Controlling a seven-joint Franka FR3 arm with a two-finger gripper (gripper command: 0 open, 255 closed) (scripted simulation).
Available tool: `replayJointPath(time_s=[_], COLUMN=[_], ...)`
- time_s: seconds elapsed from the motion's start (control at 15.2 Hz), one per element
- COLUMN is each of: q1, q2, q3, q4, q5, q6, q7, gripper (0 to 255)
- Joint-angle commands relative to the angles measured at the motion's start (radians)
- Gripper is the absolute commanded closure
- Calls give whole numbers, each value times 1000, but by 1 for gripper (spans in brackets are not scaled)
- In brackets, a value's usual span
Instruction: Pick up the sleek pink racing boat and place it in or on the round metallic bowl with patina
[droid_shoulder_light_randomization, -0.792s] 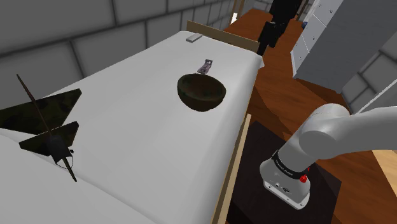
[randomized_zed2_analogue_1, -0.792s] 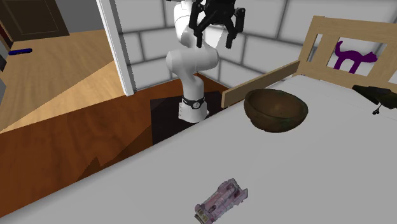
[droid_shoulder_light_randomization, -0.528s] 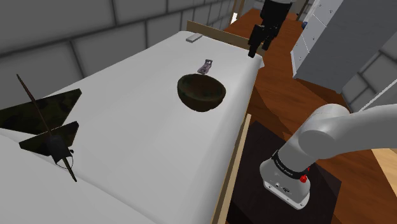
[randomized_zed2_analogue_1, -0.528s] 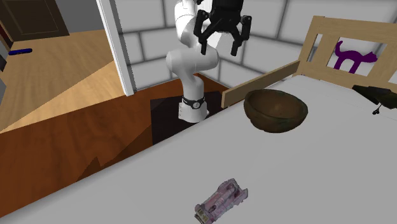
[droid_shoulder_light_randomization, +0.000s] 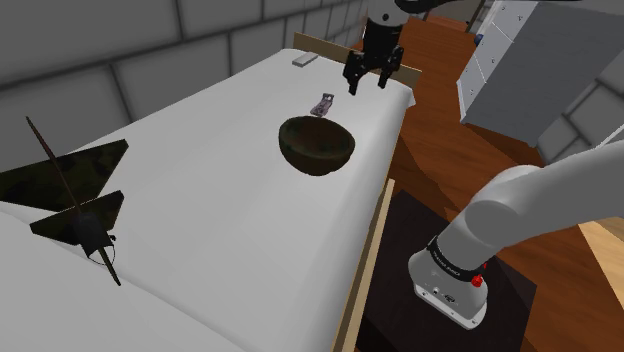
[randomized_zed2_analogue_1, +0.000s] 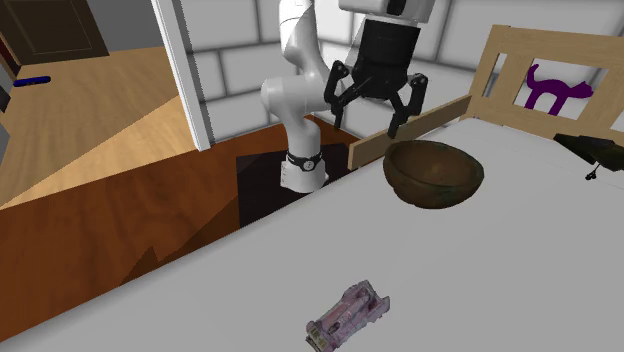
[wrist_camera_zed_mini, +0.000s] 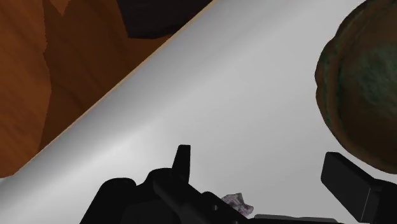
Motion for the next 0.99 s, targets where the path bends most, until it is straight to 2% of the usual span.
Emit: replayJointPath(time_s=[0.0, 0.46, 0.92], q1=[-24, -95, -129], q2=[78, 338, 596], q3=[24, 71, 60], q4=[27, 158, 345], q5=[-10, -86, -182], q6=[51, 167, 216], q7=[88, 370, 632], gripper=[0, 0, 0])
